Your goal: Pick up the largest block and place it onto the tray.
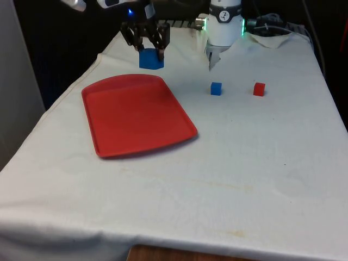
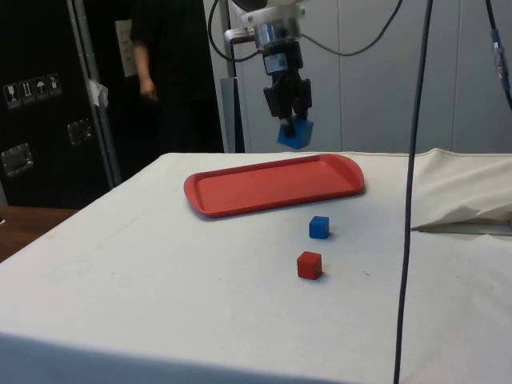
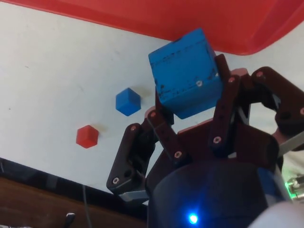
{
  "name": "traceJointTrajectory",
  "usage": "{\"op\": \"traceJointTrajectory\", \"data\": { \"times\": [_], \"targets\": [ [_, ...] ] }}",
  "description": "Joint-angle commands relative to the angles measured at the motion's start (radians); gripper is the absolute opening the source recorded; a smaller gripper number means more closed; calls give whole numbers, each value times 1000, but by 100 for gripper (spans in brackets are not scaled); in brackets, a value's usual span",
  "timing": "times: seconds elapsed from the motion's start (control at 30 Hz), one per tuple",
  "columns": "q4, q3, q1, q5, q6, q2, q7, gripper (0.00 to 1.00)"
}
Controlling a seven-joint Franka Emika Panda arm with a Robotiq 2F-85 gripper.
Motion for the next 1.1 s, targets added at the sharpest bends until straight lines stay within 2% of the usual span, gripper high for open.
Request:
{"op": "traceJointTrajectory", "data": {
  "times": [0.0,0.03,0.07,0.1,0.27,0.3,0.33,0.5,0.53,0.57,0.77,0.8,0.83,1.07],
  "targets": [
    [-9,-2,10,5,27,-9,3,1],
    [-11,4,8,7,38,-12,2,1],
    [-4,8,0,3,20,-5,0,1],
    [-10,7,8,9,43,-12,1,1],
    [-8,20,3,19,75,-9,-4,1],
    [-5,20,0,12,60,-6,-2,1],
    [-8,26,1,22,90,-7,-6,1],
    [-11,48,-10,35,132,3,-11,1],
    [-8,39,-5,20,110,-3,-3,1],
    [-11,58,-16,45,149,13,-16,1],
    [-4,77,-24,96,199,64,-44,1],
    [-5,68,-18,84,186,61,-37,1],
    [-3,80,-25,104,206,71,-49,1],
    [12,105,-39,175,253,132,-88,1]
  ]
}}
